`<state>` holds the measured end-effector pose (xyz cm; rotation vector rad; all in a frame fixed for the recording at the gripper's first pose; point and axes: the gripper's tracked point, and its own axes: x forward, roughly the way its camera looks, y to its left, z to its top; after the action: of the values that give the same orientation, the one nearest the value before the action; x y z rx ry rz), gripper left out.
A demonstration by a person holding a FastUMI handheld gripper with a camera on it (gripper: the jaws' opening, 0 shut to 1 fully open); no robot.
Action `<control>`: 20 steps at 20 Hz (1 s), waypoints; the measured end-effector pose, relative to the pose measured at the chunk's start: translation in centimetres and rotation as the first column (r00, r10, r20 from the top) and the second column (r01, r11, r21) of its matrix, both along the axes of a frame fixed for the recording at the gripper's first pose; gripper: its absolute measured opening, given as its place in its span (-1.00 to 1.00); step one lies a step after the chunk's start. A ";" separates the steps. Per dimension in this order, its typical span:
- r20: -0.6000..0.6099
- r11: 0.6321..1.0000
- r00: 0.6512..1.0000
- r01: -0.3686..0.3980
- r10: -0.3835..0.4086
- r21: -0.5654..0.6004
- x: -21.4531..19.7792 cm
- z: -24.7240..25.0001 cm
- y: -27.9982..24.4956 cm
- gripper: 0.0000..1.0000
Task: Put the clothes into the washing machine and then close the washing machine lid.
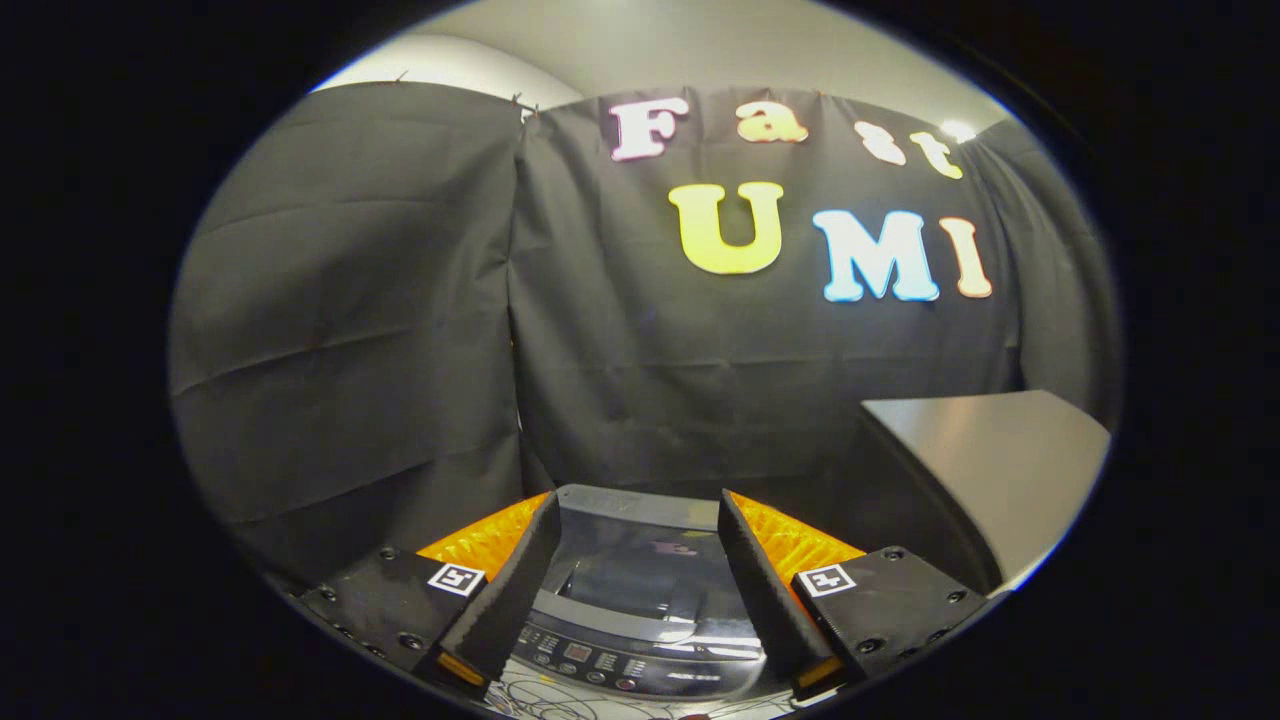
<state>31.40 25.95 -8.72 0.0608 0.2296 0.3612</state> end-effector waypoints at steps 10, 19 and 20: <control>0.147 0.993 0.988 0.052 -0.036 -0.108 -14.5 3.6 -20.2 0.96; 0.154 0.992 0.981 0.121 -0.116 -0.025 -23.1 3.8 -28.8 0.96; 0.160 0.991 0.979 0.129 -0.123 -0.028 -23.6 3.7 -29.3 0.96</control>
<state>7.84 -3.33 -5.01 0.0083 0.0749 0.2335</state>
